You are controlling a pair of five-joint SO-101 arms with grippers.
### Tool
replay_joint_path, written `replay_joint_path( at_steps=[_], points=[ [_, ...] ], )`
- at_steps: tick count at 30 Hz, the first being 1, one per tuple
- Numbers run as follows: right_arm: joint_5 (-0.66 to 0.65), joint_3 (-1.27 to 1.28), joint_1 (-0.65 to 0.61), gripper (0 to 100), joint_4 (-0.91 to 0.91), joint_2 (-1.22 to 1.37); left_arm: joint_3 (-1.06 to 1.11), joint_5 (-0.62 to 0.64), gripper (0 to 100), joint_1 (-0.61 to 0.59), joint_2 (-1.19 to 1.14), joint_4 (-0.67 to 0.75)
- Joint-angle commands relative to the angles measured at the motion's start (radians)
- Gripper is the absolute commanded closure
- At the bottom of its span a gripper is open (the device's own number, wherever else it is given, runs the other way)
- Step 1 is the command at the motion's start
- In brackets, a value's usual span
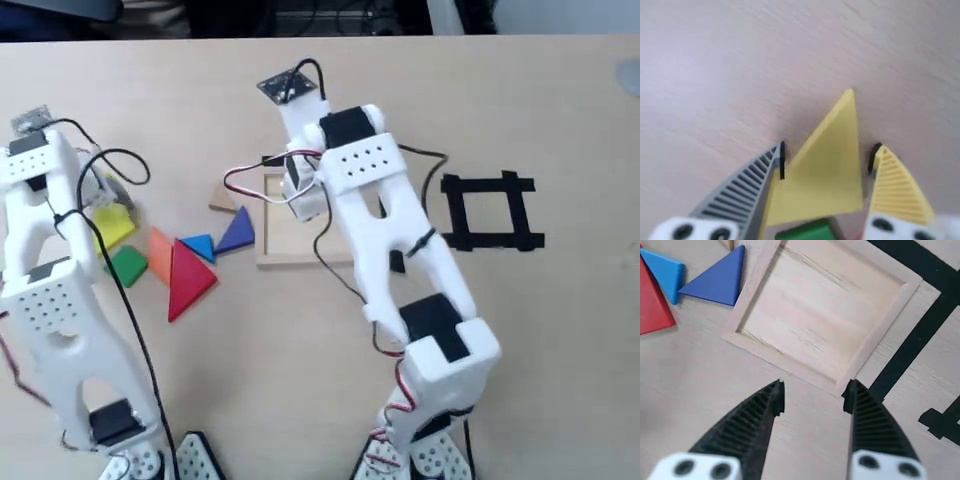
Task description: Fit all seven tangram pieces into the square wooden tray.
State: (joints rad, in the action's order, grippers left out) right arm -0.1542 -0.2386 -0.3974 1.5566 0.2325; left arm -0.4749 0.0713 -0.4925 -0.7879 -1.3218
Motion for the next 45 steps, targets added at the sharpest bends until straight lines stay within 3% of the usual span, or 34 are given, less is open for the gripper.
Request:
replay_joint_path(
  at_steps=[1,5,14,20,34,45],
  points=[
    [-0.012,-0.005,0.034,78.3,-0.026,-0.056,-0.093,-0.092,71,0.008,-0.020,-0.026],
    [-0.012,-0.004,0.064,78.3,-0.038,-0.050,-0.220,-0.144,71,-0.001,-0.043,-0.078],
    [-0.009,0.131,0.066,78.3,-0.137,-0.056,-0.450,-0.574,71,0.024,-0.044,-0.233],
    [-0.006,0.229,0.064,78.3,-0.212,-0.056,-0.452,-0.749,64,0.021,-0.044,-0.328],
    [-0.005,0.381,0.060,78.3,-0.356,-0.056,-0.461,-0.690,64,0.033,-0.203,-0.258],
    [-0.005,0.384,0.060,78.3,-0.361,-0.050,-0.493,-0.657,64,0.022,-0.216,-0.292]
  ],
)
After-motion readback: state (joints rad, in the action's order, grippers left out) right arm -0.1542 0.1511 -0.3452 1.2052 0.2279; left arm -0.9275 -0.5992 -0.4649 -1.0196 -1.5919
